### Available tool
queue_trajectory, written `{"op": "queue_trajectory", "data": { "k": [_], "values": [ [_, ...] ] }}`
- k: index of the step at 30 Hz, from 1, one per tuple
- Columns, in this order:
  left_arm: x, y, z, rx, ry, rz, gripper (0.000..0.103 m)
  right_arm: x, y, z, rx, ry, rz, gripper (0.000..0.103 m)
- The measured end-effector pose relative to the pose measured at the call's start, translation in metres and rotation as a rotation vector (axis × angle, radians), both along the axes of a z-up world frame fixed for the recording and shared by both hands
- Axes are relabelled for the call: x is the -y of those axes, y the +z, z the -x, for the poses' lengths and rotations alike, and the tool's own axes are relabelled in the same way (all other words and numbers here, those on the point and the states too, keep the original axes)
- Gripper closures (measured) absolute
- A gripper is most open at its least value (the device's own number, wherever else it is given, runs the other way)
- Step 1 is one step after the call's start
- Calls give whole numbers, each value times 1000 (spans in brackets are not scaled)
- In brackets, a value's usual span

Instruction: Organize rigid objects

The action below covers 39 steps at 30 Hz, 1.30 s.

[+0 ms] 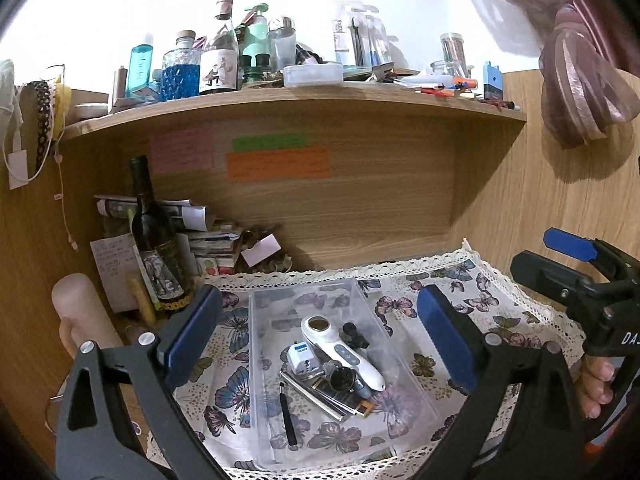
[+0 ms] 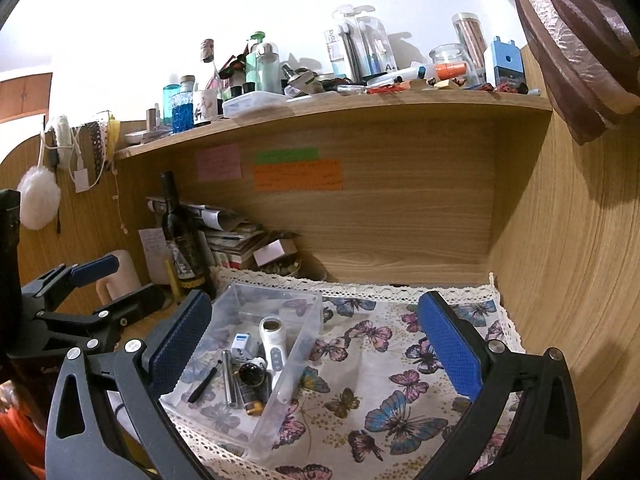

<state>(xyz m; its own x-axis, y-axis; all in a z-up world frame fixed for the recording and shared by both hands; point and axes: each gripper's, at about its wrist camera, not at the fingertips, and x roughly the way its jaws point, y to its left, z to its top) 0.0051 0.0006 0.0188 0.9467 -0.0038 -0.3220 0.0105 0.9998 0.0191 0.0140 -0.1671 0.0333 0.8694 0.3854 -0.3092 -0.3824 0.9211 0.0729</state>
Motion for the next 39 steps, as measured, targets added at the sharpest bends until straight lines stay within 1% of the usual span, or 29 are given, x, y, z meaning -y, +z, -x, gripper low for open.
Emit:
{"op": "queue_trajectory", "data": {
  "k": [24,39],
  "values": [
    [-1,1,0,10,0,-6,2,-6,2,4,23,4,25,0],
    [1,2,-2,7,-6,-8,2,-5,1,2,22,8,27,0]
  ]
}}
